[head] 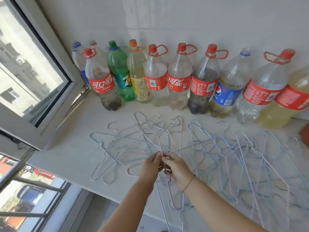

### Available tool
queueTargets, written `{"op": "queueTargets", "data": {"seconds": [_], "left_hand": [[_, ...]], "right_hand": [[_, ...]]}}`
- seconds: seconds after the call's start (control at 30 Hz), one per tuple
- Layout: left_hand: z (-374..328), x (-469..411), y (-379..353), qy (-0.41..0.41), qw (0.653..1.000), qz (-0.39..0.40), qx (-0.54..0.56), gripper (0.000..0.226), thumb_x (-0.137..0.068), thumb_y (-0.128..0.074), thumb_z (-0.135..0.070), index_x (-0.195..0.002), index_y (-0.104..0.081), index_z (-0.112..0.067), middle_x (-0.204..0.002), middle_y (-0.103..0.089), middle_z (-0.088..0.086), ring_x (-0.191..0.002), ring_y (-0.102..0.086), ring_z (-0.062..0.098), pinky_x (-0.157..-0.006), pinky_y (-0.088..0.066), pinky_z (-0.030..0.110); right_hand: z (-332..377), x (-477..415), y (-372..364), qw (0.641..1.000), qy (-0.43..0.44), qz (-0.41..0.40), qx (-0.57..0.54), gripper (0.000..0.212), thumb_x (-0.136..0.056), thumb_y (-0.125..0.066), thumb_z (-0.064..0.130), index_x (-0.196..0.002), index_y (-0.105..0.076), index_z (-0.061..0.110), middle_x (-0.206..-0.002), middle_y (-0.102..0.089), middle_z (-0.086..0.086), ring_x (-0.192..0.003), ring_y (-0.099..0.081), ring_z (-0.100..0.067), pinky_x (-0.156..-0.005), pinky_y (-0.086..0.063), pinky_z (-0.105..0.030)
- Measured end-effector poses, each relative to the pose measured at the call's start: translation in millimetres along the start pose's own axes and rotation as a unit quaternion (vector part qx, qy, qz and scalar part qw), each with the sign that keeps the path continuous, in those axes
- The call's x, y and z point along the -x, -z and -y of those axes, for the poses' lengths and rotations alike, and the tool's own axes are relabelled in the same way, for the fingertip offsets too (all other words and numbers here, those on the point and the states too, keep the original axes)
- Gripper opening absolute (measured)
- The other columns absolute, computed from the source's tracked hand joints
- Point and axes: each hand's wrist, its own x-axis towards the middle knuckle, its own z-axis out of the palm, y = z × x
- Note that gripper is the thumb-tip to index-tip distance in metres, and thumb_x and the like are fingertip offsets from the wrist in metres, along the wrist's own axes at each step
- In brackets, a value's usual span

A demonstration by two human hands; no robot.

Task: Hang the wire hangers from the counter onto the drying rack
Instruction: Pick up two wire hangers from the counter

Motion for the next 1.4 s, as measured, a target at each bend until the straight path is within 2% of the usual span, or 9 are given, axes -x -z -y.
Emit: {"op": "queueTargets", "data": {"seconds": [0.13, 0.4, 0.63, 0.87, 0.97, 1.1, 1.2, 1.3, 1.4], "left_hand": [[-10, -13, -14, -0.017, 1.0, -0.023, -0.003, 0.018, -0.094, -0.051, -0.018, -0.103, -0.066, -0.012, -0.08, -0.068, 0.006, -0.073, -0.061, 0.02, -0.073, -0.05, 0.032], [-20, -11, -45, -0.024, 0.999, 0.03, -0.01, 0.015, -0.089, -0.06, -0.008, -0.1, -0.07, -0.007, -0.077, -0.069, 0.006, -0.072, -0.063, 0.02, -0.072, -0.052, 0.028], [-27, 3, -62, -0.048, 0.997, 0.053, -0.008, 0.017, -0.091, -0.055, -0.004, -0.09, -0.067, -0.016, -0.079, -0.067, 0.003, -0.072, -0.06, 0.014, -0.071, -0.046, 0.024], [-26, 13, -90, -0.065, 0.994, 0.083, -0.028, 0.02, -0.092, -0.054, -0.004, -0.09, -0.065, -0.02, -0.08, -0.067, 0.001, -0.072, -0.059, 0.013, -0.07, -0.043, 0.024], [-23, 17, -108, -0.073, 0.992, 0.096, -0.034, 0.021, -0.092, -0.052, -0.003, -0.096, -0.065, -0.02, -0.078, -0.066, 0.001, -0.068, -0.058, 0.011, -0.067, -0.041, 0.022], [-16, 25, -131, -0.067, 0.992, 0.106, -0.029, 0.024, -0.092, -0.052, -0.002, -0.093, -0.066, -0.021, -0.08, -0.064, 0.003, -0.072, -0.058, 0.014, -0.069, -0.04, 0.023], [-11, 32, -146, -0.056, 0.992, 0.106, -0.025, 0.023, -0.092, -0.051, -0.002, -0.091, -0.065, -0.02, -0.08, -0.065, 0.003, -0.073, -0.058, 0.015, -0.068, -0.04, 0.024], [-7, 39, -158, -0.05, 0.993, 0.101, -0.031, 0.022, -0.092, -0.051, -0.001, -0.09, -0.064, -0.019, -0.078, -0.065, 0.001, -0.071, -0.057, 0.014, -0.064, -0.038, 0.022], [-5, 43, -166, -0.048, 0.994, 0.095, -0.038, 0.019, -0.092, -0.053, -0.005, -0.089, -0.065, -0.018, -0.078, -0.065, 0.001, -0.071, -0.058, 0.013, -0.066, -0.041, 0.022]], "right_hand": [[11, 14, 14, 0.999, 0.003, 0.016, -0.027, 0.023, -0.092, -0.048, 0.007, -0.109, -0.061, 0.015, -0.079, -0.06, -0.005, -0.068, -0.057, -0.011, -0.058, -0.038, -0.023], [13, 40, 61, 0.999, 0.015, 0.035, -0.012, 0.021, -0.093, -0.048, 0.011, -0.098, -0.067, 0.019, -0.083, -0.061, -0.002, -0.076, -0.055, -0.014, -0.068, -0.04, -0.026], [16, 55, 166, 0.958, 0.08, -0.245, 0.126, 0.018, -0.084, -0.057, 0.005, -0.075, -0.064, 0.018, -0.067, -0.058, 0.003, -0.067, -0.051, -0.015, -0.064, -0.04, -0.022], [6, 101, 260, 0.886, 0.08, -0.42, 0.181, 0.018, -0.086, -0.052, 0.009, -0.089, -0.065, -0.003, -0.093, -0.066, -0.022, -0.089, -0.06, -0.037, -0.081, -0.048, -0.04], [-1, 110, 287, 0.874, 0.058, -0.447, 0.183, 0.019, -0.077, -0.05, 0.021, -0.081, -0.065, 0.009, -0.077, -0.055, -0.013, -0.074, -0.049, -0.025, -0.068, -0.04, -0.032], [-16, 102, 315, 0.878, 0.007, -0.431, 0.209, 0.028, -0.077, -0.052, 0.01, -0.088, -0.063, -0.013, -0.072, -0.057, -0.019, -0.069, -0.051, -0.023, -0.066, -0.047, -0.037], [-24, 98, 324, 0.894, -0.009, -0.419, 0.162, 0.018, -0.077, -0.055, 0.004, -0.084, -0.067, -0.009, -0.065, -0.058, -0.027, -0.059, -0.052, -0.029, -0.057, -0.038, -0.024], [-23, 95, 331, 0.913, -0.03, -0.399, 0.082, 0.021, -0.079, -0.054, -0.002, -0.059, -0.055, 0.005, -0.041, -0.05, 0.001, -0.05, -0.048, -0.018, -0.048, -0.031, -0.017], [-17, 98, 336, 0.925, -0.06, -0.374, 0.006, 0.022, -0.083, -0.053, 0.0, -0.063, -0.056, 0.008, -0.038, -0.054, 0.003, -0.033, -0.051, -0.006, -0.04, -0.036, -0.015]]}}
